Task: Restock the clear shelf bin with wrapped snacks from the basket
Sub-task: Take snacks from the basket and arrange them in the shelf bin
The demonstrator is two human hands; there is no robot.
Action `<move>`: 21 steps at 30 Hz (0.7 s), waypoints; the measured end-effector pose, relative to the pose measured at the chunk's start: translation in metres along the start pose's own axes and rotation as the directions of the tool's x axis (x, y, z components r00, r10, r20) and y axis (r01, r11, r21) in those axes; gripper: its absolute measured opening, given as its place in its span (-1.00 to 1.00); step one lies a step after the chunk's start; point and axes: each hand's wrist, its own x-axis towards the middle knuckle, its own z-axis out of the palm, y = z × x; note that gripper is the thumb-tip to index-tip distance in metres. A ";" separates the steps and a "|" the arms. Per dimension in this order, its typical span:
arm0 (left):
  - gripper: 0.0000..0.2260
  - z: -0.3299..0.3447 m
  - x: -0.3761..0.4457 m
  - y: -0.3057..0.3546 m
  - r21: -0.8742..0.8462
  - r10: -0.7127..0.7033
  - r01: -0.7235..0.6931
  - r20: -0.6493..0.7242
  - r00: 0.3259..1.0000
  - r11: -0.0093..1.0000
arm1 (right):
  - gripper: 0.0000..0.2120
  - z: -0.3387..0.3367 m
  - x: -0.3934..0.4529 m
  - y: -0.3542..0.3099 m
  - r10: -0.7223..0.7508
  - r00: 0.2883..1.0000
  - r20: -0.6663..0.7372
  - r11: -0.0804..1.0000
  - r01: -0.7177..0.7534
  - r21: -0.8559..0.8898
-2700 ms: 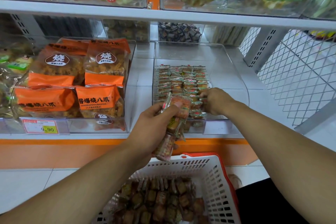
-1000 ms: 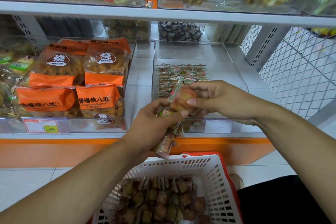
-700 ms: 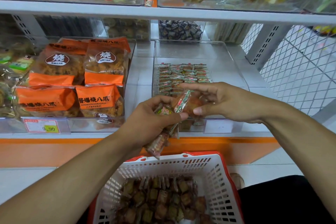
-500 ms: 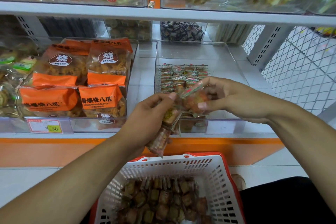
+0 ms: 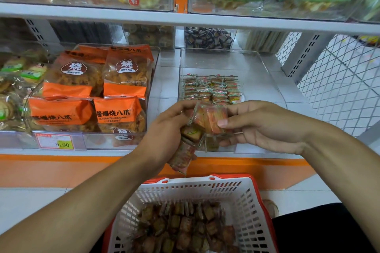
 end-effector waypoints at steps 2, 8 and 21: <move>-0.70 0.000 0.000 0.000 0.011 0.040 -0.040 -0.003 0.999 0.999 | -0.62 0.000 -0.002 0.001 0.029 0.999 0.021 0.999 -0.029 -0.019; -0.81 0.000 0.003 -0.003 -0.005 0.094 -0.095 -0.104 0.990 0.995 | -0.64 0.006 -0.001 0.004 0.027 0.999 0.036 0.998 -0.029 0.049; -0.69 0.012 0.001 0.000 0.008 0.088 -0.088 -0.067 0.994 0.996 | -0.50 -0.028 -0.014 -0.023 -0.155 0.952 -0.264 0.979 0.114 -0.166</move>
